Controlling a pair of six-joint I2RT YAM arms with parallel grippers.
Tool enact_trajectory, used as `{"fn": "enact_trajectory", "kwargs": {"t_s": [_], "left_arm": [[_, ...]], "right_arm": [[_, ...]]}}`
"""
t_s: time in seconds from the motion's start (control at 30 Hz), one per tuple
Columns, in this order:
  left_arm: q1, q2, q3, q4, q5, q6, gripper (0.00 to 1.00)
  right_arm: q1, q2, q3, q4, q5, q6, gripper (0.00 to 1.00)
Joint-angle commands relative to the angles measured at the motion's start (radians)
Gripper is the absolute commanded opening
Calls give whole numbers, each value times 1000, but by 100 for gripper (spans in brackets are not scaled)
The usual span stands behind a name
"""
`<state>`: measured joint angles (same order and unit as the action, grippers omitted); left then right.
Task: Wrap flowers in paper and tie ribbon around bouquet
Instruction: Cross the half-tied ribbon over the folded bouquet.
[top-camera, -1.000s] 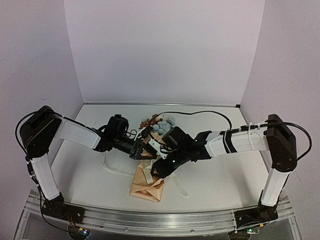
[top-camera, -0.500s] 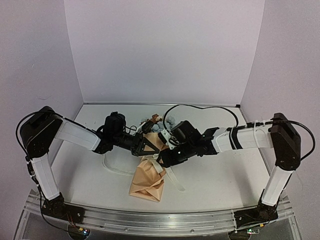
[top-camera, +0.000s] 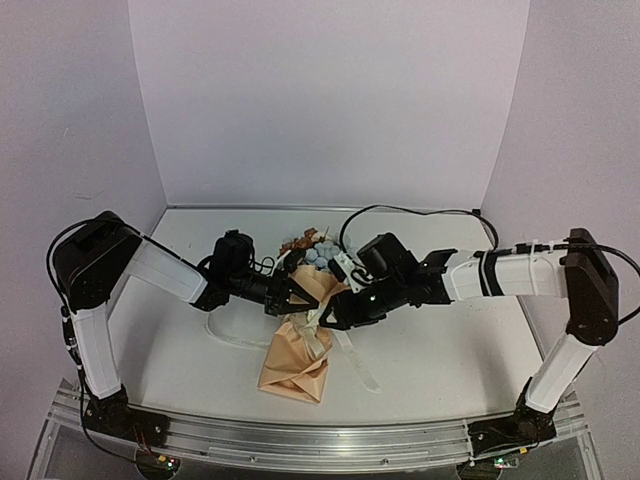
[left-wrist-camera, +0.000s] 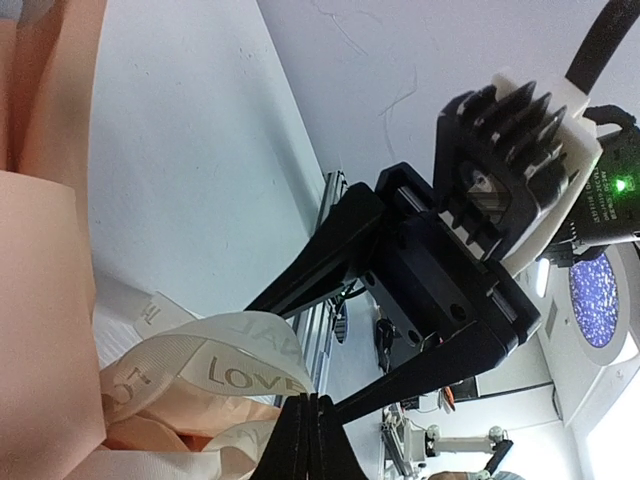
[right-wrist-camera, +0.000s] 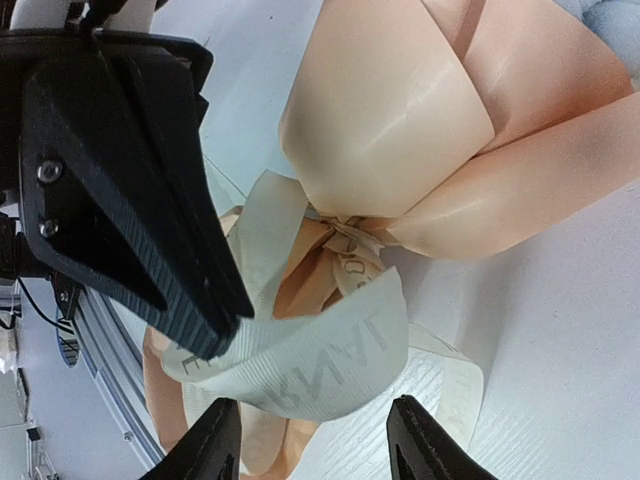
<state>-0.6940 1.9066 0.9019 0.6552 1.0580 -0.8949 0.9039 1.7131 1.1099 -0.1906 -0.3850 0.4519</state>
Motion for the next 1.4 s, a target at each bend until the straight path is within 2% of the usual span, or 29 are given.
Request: {"fn": "enact_trajectory", "kwargs": {"t_s": [0.0, 0.17, 0.23, 0.33, 0.4, 0.7, 0.87, 1.1, 1.37], "left_arm": [[12, 9, 45, 31, -26, -13, 0], [14, 15, 59, 25, -20, -9, 0], [14, 19, 67, 10, -19, 1, 0], [15, 23, 81, -18, -21, 22, 0], [21, 24, 79, -17, -24, 18, 0], [45, 9, 58, 50, 36, -13, 0], [51, 12, 62, 113, 49, -71, 0], [56, 36, 54, 326, 81, -246, 0], [59, 54, 73, 342, 84, -272, 0]], "right_arm": [[-4, -57, 17, -53, -73, -44, 54], [-3, -48, 71, -111, -147, -99, 59], [6, -26, 127, -197, -169, -138, 61], [32, 6, 203, -327, -147, -240, 62], [41, 29, 229, -349, -129, -262, 62], [36, 74, 242, -354, -78, -334, 62], [36, 103, 237, -293, -45, -308, 61], [36, 106, 200, -225, 18, -322, 62], [36, 112, 194, -188, 40, -321, 62]]}}
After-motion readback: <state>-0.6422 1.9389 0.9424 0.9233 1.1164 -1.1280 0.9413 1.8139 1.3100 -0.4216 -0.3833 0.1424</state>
